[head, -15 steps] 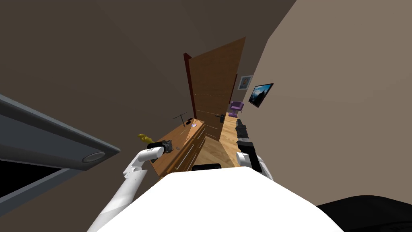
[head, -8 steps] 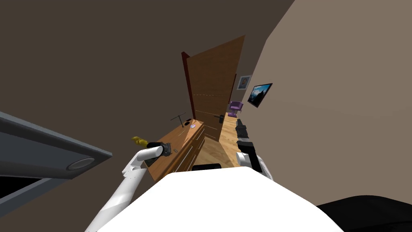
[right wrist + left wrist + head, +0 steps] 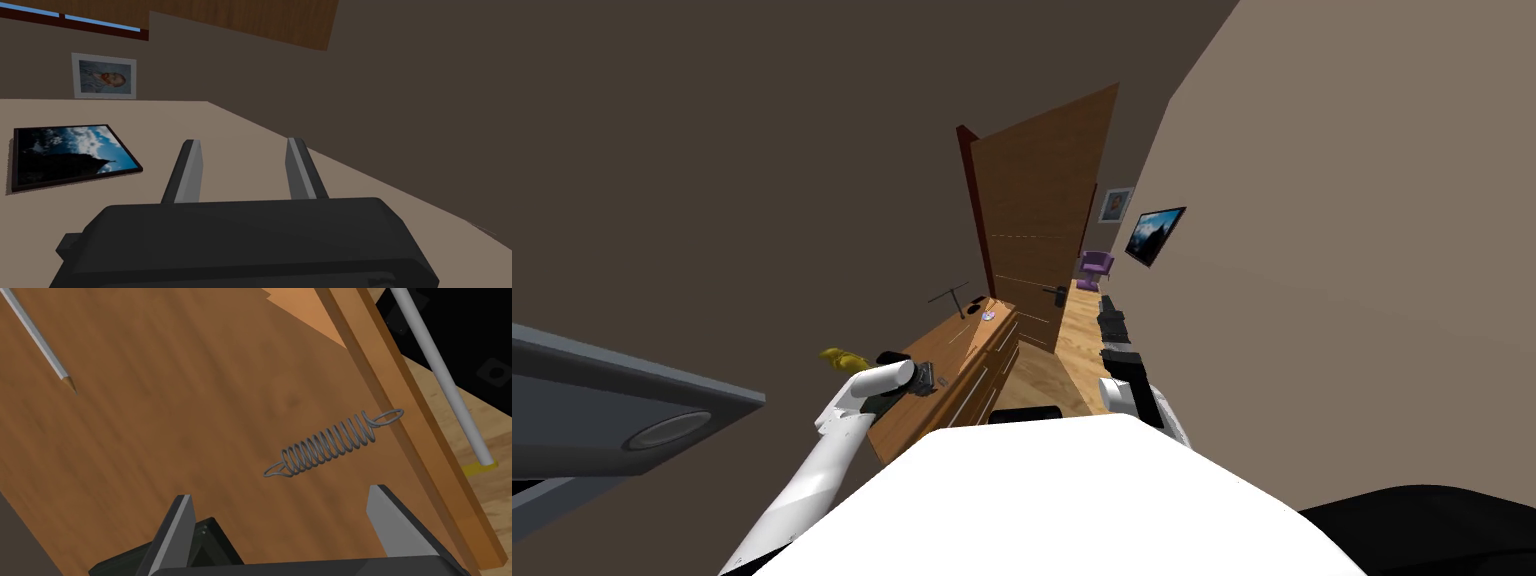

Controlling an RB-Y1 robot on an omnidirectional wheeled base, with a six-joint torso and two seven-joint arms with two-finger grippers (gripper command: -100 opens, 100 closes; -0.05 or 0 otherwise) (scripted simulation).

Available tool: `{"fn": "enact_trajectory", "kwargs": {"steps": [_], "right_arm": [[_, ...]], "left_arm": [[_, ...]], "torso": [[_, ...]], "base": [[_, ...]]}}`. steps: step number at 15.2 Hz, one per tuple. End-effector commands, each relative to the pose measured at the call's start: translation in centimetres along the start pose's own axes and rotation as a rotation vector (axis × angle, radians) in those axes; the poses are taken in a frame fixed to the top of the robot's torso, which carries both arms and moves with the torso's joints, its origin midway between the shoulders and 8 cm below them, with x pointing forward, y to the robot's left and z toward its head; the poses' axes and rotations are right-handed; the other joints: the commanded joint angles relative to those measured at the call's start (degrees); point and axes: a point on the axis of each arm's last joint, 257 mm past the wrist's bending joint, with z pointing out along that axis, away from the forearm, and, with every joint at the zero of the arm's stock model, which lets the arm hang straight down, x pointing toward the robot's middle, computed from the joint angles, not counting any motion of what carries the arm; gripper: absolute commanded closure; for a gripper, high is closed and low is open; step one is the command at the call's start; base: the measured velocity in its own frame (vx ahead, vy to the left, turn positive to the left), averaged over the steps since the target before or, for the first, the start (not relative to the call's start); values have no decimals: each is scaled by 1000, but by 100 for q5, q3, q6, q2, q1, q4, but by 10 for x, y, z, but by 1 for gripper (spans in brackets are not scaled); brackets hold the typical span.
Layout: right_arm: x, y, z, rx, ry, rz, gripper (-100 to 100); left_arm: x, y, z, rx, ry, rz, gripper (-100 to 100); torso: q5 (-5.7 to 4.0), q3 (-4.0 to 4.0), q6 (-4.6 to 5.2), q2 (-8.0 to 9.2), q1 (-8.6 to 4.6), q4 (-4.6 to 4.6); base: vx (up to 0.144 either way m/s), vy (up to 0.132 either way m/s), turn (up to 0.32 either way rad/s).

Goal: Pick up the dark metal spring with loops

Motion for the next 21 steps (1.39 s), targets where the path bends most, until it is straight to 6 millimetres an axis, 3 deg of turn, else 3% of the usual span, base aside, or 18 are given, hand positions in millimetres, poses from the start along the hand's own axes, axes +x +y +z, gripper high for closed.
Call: {"fn": "enact_trajectory", "kwargs": {"steps": [1,13,15,20,21], "right_arm": [[0,0,0,0,0,0,0],[0,0,0,0,0,0,0],[0,0,0,0,0,0,0],[0,0,0,0,0,0,0],[0,0,0,0,0,0,0]], "left_arm": [[-6,10,-1,-49,-11,-19,-100],[-24,52,-5,-268,-50,-120,-100],[-23,50,-6,-260,-48,-117,-100],[-24,61,17,-263,-47,-123,-100],[-24,58,12,-266,-48,-123,-100]], "torso": [[0,0,0,0,0,0],[0,2,0,4,1,1],[0,3,-1,5,1,1],[3,12,-1,22,11,4],[3,13,-1,23,12,4]], "base": [[53,-17,-35],[42,-14,-25],[30,-8,-16],[0,9,-10],[-2,6,-4]]}}
